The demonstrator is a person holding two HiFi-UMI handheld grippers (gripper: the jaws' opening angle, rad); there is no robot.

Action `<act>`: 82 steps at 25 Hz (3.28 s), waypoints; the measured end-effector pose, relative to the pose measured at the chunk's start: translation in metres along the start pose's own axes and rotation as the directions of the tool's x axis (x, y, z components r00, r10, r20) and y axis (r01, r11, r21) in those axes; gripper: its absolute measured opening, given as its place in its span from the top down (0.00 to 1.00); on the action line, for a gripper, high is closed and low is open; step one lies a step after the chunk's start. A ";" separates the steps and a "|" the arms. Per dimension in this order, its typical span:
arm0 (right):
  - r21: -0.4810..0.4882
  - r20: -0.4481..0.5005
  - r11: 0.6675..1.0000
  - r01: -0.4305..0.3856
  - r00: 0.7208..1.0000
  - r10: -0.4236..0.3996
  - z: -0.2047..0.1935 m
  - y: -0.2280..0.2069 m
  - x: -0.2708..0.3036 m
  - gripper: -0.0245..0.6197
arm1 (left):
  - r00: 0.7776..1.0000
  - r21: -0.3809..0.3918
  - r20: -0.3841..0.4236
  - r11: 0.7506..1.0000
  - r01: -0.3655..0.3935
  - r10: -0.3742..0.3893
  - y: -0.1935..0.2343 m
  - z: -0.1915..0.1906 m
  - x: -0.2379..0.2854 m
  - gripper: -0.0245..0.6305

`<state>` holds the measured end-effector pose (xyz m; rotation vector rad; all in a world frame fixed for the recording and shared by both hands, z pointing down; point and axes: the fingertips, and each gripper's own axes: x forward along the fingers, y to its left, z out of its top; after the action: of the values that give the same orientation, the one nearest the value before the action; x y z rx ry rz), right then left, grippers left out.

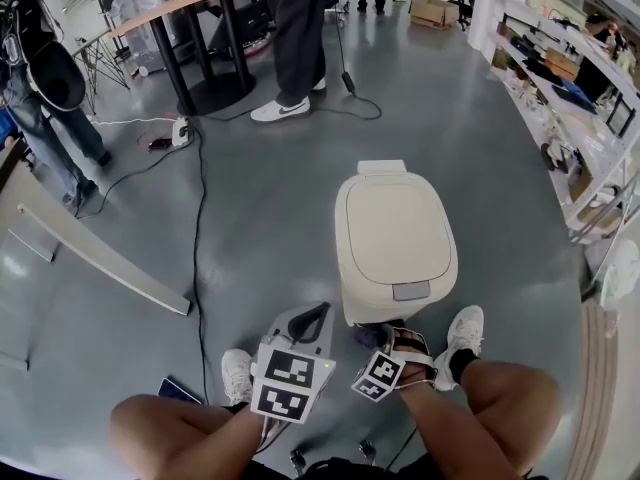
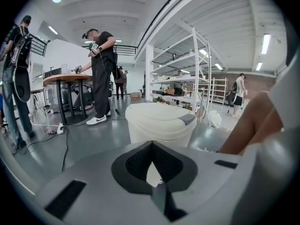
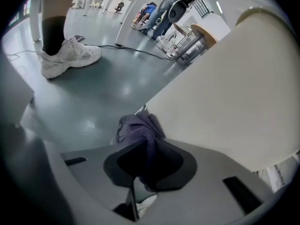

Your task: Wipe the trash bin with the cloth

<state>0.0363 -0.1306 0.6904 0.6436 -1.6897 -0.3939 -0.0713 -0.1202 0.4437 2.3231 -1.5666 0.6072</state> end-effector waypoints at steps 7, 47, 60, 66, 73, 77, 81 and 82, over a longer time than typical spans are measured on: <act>0.137 -0.089 0.991 0.007 0.996 0.005 -0.036 -0.010 0.003 0.88 | 1.000 0.004 -0.002 1.000 0.028 -0.028 -0.011 0.002 0.003 0.96; 0.898 0.437 0.170 -0.407 0.874 -0.214 -0.119 -0.242 -0.141 0.88 | 0.978 -0.068 0.170 0.988 0.136 -0.123 -0.112 0.146 0.036 0.96; 0.778 0.626 0.064 -0.625 0.761 -0.168 -0.128 -0.282 -0.109 0.88 | 0.984 -0.073 0.173 0.996 0.053 -0.040 -0.136 0.160 0.078 0.96; 0.725 0.682 0.016 -0.689 0.714 -0.157 -0.123 -0.291 -0.100 0.88 | 0.983 -0.056 0.186 0.998 0.000 0.010 -0.134 0.177 0.087 0.96; 0.668 0.739 -0.016 -0.744 0.666 -0.106 -0.107 -0.268 -0.093 0.88 | 0.991 -0.154 0.137 0.988 0.016 0.005 -0.130 0.177 0.092 0.96; 0.637 0.764 -0.060 -0.768 0.640 -0.080 -0.101 -0.251 -0.087 0.88 | 0.988 -0.125 0.155 0.991 0.039 -0.019 -0.141 0.189 0.098 0.96; 0.612 0.783 -0.085 -0.786 0.618 -0.077 -0.095 -0.244 -0.085 0.88 | 0.987 -0.081 0.155 0.996 0.048 -0.035 -0.147 0.181 0.105 0.96; 0.612 0.783 -0.089 -0.786 0.618 -0.074 -0.095 -0.242 -0.084 0.88 | 0.989 -0.080 0.148 0.996 0.045 -0.033 -0.146 0.178 0.107 0.96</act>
<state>0.1871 -0.2625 0.5043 0.9455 -2.6055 1.5252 0.1327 -0.2312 0.3409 2.3768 -1.5719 0.3626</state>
